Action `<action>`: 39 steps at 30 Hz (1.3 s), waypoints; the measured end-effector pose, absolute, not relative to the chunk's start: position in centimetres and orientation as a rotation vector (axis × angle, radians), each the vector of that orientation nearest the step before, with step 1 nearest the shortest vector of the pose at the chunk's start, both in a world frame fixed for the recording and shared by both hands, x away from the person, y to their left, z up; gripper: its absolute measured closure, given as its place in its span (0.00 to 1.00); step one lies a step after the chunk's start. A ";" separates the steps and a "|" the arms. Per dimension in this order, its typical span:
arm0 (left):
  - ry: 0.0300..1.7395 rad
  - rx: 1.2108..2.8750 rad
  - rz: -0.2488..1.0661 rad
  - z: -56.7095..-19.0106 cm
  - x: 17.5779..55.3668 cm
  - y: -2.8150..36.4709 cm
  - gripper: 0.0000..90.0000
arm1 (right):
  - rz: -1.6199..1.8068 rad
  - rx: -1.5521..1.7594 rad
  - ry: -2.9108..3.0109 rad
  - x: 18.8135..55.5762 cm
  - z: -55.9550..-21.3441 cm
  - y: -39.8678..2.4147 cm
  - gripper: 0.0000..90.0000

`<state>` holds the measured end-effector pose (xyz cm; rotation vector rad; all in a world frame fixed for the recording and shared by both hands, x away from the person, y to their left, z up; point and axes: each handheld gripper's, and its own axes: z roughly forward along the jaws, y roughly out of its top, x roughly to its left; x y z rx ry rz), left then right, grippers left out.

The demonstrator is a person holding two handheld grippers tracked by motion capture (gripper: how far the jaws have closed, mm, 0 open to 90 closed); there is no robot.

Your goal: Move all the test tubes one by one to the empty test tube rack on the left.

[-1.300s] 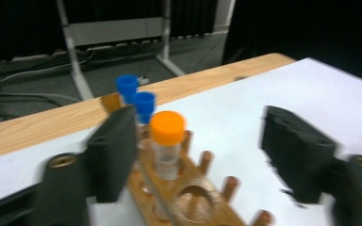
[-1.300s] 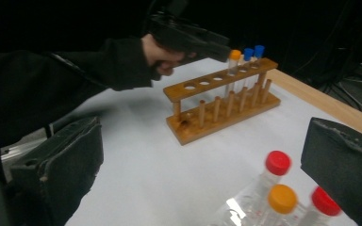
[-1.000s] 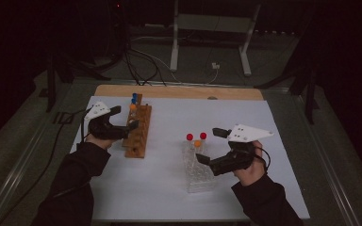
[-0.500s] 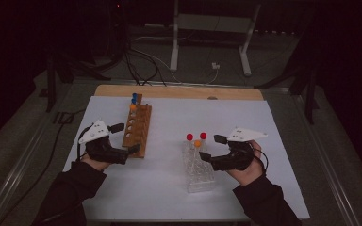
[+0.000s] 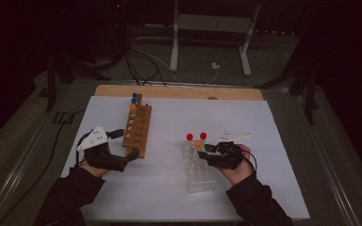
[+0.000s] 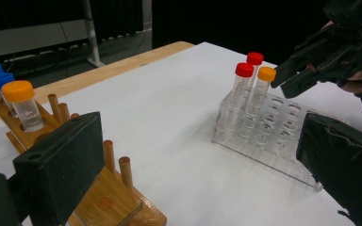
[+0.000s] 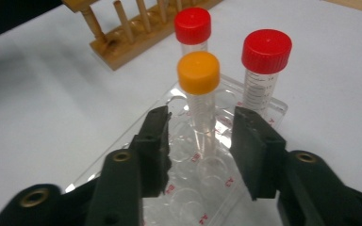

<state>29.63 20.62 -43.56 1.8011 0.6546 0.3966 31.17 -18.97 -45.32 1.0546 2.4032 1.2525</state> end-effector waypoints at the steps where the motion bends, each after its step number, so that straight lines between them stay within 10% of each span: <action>1: 0.655 1.799 0.398 -43.6 29.6 20.6 0.03 | 1.248 1.064 2.405 31.3 -45.4 -18.9 0.69; 39: 0.657 1.823 0.361 -43.5 29.7 20.3 0.03 | 1.180 0.958 2.355 30.8 -42.3 -17.8 0.84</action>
